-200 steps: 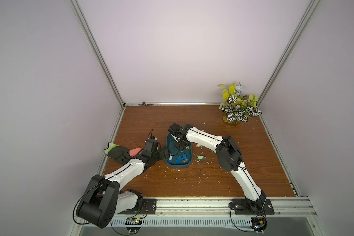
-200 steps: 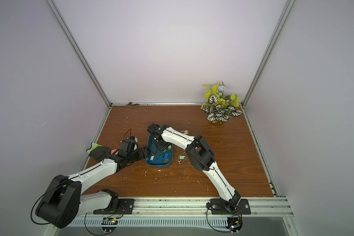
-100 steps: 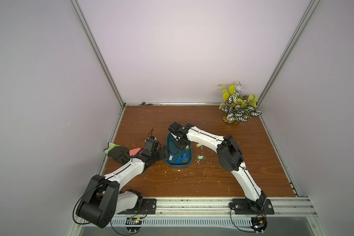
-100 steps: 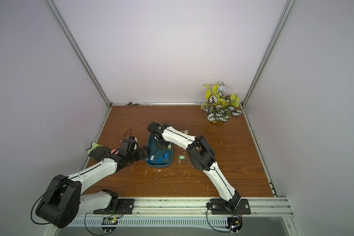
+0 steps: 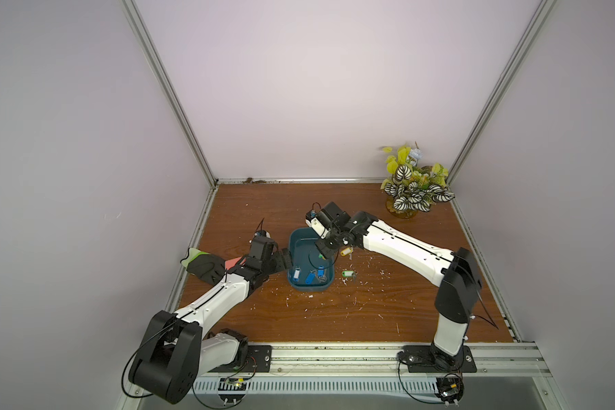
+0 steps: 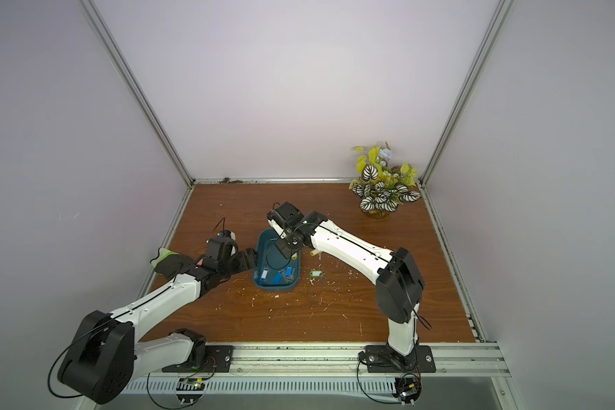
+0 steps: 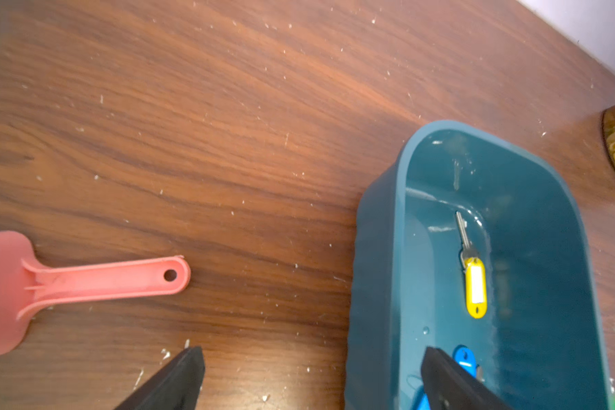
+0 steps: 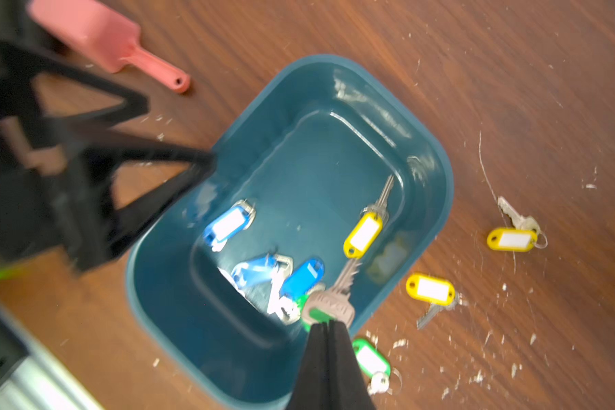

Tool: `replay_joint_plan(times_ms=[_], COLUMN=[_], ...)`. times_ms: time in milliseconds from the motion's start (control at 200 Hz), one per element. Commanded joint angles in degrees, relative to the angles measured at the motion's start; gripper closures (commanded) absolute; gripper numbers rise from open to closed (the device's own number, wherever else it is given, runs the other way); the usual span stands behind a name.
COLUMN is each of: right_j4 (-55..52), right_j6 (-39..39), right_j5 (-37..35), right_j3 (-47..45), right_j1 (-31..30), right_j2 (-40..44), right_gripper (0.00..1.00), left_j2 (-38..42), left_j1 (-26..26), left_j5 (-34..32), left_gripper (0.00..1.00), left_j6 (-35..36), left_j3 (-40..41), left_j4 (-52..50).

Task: Take the keys out of the storage box
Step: Pick up the key from the storage box, then place the key at the center of the board.

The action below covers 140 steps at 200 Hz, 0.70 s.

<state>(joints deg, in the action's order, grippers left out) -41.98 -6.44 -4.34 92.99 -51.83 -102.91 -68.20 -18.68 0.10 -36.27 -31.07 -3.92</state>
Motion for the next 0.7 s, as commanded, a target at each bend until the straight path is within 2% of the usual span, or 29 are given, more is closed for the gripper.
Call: replay_joint_plan(times_ms=[0, 220, 400, 525, 696], right_j4=[1.57, 4.2, 8.52, 12.11, 14.77], right_j6=[-1.13, -7.37, -14.64, -17.93, -18.45], right_j5=[4.07, 7.14, 11.6, 14.09, 13.99], right_j3=[-6.91, -26.36, -40.81, -48.05, -52.05], right_j1=[0.11, 0.15, 0.14, 0.11, 0.13], right_j2=[7.54, 22.63, 30.82, 33.93, 33.79], right_gripper=[1.0, 1.0, 1.0, 1.0, 1.0], left_j2=[0.53, -0.73, -3.0, -4.32, -5.27], left_j1=[0.66, 0.75, 0.71, 0.75, 0.74], left_j5=[-2.9, -4.12, -3.9, -3.67, -3.42], left_gripper=[0.01, 0.01, 0.01, 0.01, 0.01], left_j6=[1.18, 2.05, 3.35, 3.92, 4.01], left_j3=[-1.69, -3.59, -6.0, -7.44, -8.39], left_j4=[1.36, 3.3, 2.96, 2.71, 2.74])
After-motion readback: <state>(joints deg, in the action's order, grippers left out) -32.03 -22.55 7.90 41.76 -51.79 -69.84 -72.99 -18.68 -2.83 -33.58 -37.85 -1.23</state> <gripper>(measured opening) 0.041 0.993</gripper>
